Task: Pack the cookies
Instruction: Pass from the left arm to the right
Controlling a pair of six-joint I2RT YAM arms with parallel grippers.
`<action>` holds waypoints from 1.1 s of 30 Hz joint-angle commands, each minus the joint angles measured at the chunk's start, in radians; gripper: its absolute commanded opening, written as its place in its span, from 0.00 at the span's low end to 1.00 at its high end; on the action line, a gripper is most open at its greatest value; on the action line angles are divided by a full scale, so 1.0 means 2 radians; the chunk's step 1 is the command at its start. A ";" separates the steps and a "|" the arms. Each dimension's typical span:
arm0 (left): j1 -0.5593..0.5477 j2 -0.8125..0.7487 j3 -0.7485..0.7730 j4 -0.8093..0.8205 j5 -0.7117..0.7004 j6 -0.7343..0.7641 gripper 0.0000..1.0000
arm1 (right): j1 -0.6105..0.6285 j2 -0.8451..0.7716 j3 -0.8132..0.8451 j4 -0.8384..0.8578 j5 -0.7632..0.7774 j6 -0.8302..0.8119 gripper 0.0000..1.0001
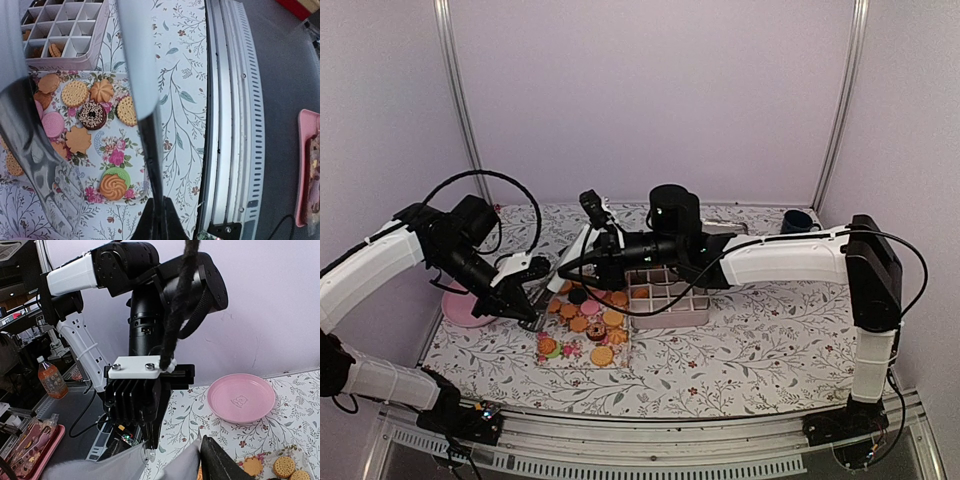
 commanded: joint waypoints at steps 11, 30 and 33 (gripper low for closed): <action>-0.006 0.005 0.031 0.024 0.012 -0.003 0.00 | 0.011 0.001 0.003 -0.012 0.010 -0.010 0.51; -0.006 0.000 0.017 0.039 0.000 -0.008 0.02 | 0.014 -0.015 -0.016 -0.019 0.047 -0.007 0.34; -0.007 -0.001 0.006 0.064 -0.028 -0.030 0.13 | 0.016 -0.015 -0.016 -0.018 0.069 -0.005 0.33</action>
